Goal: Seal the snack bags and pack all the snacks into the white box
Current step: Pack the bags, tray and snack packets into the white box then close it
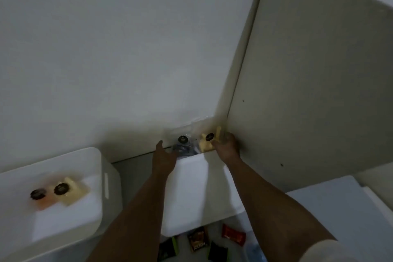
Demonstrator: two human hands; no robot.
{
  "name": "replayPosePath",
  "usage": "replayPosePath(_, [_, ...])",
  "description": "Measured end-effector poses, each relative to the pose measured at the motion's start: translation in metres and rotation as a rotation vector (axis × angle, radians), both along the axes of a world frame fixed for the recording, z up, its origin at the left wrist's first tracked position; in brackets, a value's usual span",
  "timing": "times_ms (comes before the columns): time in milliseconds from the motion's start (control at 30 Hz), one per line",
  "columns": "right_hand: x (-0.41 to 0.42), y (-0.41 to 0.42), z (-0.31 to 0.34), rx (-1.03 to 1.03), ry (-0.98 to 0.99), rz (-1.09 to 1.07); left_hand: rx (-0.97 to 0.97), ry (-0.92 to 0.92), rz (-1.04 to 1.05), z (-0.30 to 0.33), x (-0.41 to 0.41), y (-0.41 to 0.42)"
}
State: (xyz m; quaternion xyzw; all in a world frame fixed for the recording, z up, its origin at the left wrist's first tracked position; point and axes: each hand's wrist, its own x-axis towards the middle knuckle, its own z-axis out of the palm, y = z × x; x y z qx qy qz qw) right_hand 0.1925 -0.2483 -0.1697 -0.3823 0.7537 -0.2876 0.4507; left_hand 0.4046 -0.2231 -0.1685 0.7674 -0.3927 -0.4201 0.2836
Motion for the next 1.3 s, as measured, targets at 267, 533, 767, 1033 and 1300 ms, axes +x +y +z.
replayPosePath(267, [0.003,-0.049,-0.022,0.043,-0.01,0.004,0.019,0.044,0.075,-0.028,0.007,-0.035])
replayPosePath(533, [0.011,-0.05,-0.012,-0.048,0.198,0.04,-0.084,-0.064,0.02,-0.021,0.01,-0.04])
replayPosePath(767, [0.036,-0.022,0.026,-0.268,0.125,-0.043,-0.228,-0.094,-0.105,0.028,0.02,-0.024])
replayPosePath(1033, [0.095,0.028,0.106,-0.441,0.023,-0.094,-0.4,-0.01,-0.116,0.104,0.075,0.013])
replayPosePath(1300, [0.184,0.063,0.18,-0.49,-0.081,-0.022,-0.423,0.171,-0.098,0.172,0.191,0.046])
